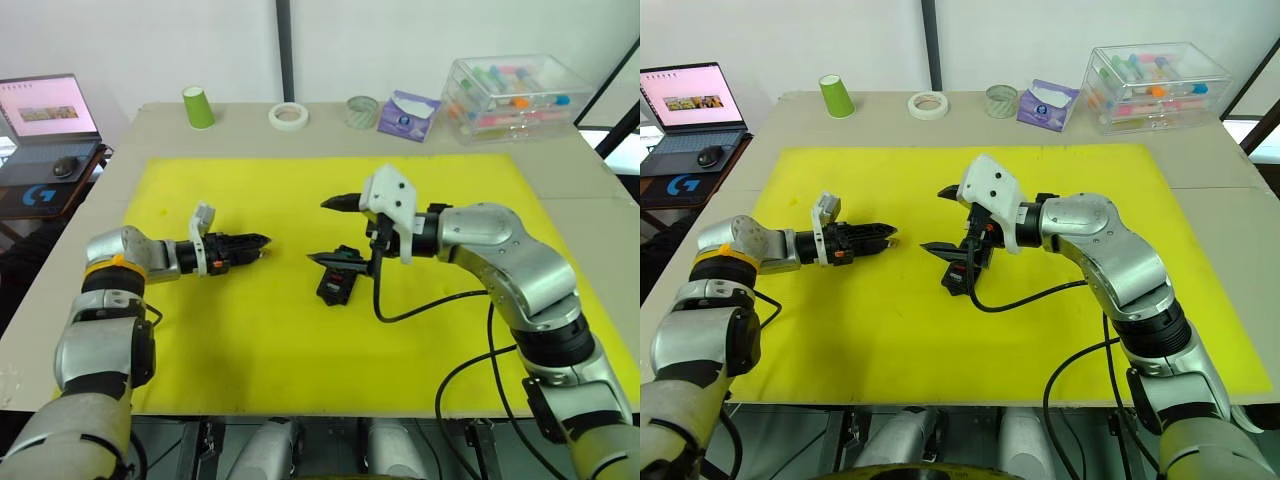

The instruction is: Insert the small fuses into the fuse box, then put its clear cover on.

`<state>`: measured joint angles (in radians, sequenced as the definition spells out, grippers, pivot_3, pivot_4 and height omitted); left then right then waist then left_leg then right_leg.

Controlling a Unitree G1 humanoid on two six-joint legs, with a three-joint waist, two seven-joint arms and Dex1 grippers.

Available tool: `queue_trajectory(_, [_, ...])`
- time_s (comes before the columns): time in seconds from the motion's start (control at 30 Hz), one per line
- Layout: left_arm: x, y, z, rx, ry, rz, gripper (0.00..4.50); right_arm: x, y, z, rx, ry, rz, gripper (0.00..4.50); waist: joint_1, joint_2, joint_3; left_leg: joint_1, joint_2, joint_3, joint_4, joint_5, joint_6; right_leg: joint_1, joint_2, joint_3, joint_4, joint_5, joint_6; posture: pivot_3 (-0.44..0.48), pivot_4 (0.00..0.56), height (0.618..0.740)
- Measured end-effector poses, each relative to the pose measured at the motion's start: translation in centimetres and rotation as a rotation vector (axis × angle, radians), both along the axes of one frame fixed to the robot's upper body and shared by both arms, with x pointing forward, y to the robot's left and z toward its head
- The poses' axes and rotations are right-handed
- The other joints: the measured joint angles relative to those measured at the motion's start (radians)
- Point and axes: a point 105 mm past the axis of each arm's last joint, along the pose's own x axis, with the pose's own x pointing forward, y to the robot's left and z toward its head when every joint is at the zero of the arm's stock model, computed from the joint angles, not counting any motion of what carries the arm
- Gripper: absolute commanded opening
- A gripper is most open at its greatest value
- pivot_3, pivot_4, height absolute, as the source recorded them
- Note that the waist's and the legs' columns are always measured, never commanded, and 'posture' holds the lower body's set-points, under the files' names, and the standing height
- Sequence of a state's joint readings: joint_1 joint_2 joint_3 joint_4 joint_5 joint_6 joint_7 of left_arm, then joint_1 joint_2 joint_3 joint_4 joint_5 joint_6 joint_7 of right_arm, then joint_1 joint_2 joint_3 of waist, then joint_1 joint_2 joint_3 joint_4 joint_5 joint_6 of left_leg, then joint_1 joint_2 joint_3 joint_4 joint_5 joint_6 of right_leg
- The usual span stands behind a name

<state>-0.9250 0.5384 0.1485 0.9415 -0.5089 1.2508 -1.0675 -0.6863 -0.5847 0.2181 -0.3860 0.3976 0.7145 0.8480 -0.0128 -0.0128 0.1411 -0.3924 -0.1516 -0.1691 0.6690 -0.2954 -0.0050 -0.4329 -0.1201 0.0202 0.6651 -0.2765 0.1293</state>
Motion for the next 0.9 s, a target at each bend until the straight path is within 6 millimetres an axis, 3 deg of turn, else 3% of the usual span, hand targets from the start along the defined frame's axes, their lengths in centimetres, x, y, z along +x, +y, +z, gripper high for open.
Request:
queue_trajectory(0.13, [-0.1,-0.2,-0.6,0.017,0.010,-0.006,0.21,0.0,-0.1,0.0,-0.003,-0.001,-0.002,4.50,-0.002,0.000,0.000,0.000,0.000,0.000,0.000,0.000,0.000,0.000,0.000,0.000,0.000,0.000,0.000,0.000,0.150,0.740])
queue_trajectory(0.17, [-0.1,-0.2,-0.7,0.021,0.008,-0.007,0.06,0.0,-0.1,0.0,-0.003,-0.001,-0.003,4.50,-0.002,0.000,0.000,0.000,0.000,0.000,0.000,0.000,0.000,0.000,0.000,0.000,0.000,0.000,0.000,0.000,0.150,0.740])
queue_trajectory(0.47, [-0.2,-0.1,-0.7,0.024,-0.001,-0.011,0.06,0.0,-0.1,0.0,-0.003,0.000,-0.003,4.50,-0.004,0.000,0.000,0.000,0.000,0.000,0.000,0.000,0.000,0.000,0.000,0.000,0.000,0.000,0.000,0.000,0.150,0.740])
queue_trajectory(0.6, [-1.6,0.0,-0.1,0.055,-0.119,-0.101,0.06,0.2,-0.5,0.1,0.005,0.030,-0.016,4.50,-0.009,0.000,0.000,0.000,0.001,0.001,-0.002,0.000,0.000,-0.001,-0.001,0.001,0.000,0.000,0.000,0.000,0.150,0.740])
queue_trajectory(0.73, [-3.4,-1.5,2.9,0.057,-0.341,-0.241,0.06,0.4,-1.8,0.2,-0.026,0.100,-0.049,4.50,-0.005,0.000,0.000,-0.001,0.002,0.000,-0.001,0.000,0.000,-0.001,-0.001,0.002,-0.001,0.000,0.000,0.000,0.150,0.740])
queue_trajectory(0.83, [-4.9,-3.1,6.5,0.086,-0.634,-0.338,0.06,-0.1,-2.6,0.1,-0.088,0.159,-0.037,4.50,-0.001,0.000,0.000,-0.001,0.002,0.001,-0.001,0.000,0.000,0.001,-0.001,0.002,-0.005,0.000,0.000,0.000,0.150,0.740])
queue_trajectory(0.9, [-5.9,-3.9,7.5,0.135,-0.801,-0.392,0.06,-0.2,-3.0,-0.1,-0.118,0.194,-0.043,4.50,-0.001,0.000,0.000,-0.001,0.003,0.002,-0.002,0.000,0.000,0.002,-0.001,0.002,-0.010,0.000,0.000,0.000,0.150,0.740])
